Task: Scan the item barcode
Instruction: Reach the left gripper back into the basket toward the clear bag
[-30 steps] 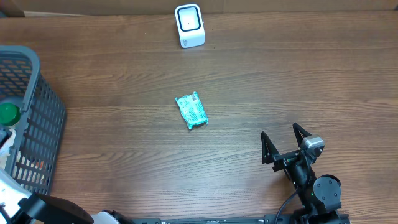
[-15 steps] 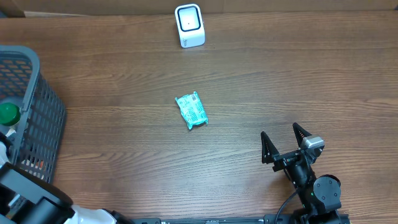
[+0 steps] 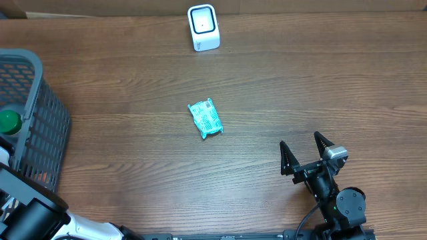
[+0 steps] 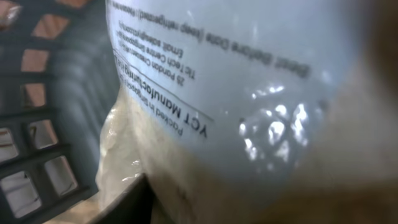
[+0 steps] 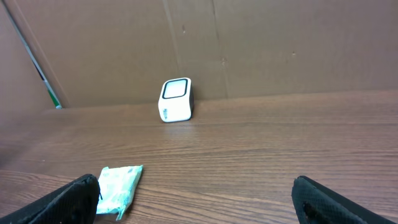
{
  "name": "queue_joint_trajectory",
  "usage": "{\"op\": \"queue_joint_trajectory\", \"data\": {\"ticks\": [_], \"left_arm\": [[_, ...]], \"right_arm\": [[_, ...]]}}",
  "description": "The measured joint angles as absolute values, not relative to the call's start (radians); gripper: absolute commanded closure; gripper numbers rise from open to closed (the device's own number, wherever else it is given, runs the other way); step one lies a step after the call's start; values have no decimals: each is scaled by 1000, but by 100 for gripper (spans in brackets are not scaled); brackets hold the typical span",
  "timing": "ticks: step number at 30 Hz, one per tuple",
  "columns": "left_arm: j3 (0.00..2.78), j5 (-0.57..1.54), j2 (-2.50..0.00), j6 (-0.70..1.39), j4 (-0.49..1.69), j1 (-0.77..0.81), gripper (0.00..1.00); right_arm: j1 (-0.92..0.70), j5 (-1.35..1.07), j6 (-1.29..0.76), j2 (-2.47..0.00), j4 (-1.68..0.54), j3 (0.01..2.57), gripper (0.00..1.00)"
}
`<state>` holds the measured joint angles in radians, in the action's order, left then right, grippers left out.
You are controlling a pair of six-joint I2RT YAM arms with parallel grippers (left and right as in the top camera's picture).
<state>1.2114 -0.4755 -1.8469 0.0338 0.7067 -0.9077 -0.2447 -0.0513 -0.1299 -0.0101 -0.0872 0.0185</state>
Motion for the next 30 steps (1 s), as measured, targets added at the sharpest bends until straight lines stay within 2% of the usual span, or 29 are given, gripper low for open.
{"op": "queue_joint_trajectory", "data": {"ticks": [8, 13, 23, 26, 30], "left_arm": [[1225, -514, -1847, 57, 721, -901, 96], [1290, -513, -1851, 76, 822, -896, 96], [1593, -495, -1779, 118, 1052, -815, 96], [1695, -432, -1691, 151, 1083, -778, 96], [1801, -229, -1570, 177, 1086, -743, 96]], "right_arm": [[-245, -51, -130, -10, -87, 19, 0], [-245, -52, -130, -10, -87, 19, 0], [-245, -51, -130, -10, -87, 19, 0], [-245, -51, -130, -10, -87, 19, 0], [-245, -51, -130, -10, -87, 19, 0]]}}
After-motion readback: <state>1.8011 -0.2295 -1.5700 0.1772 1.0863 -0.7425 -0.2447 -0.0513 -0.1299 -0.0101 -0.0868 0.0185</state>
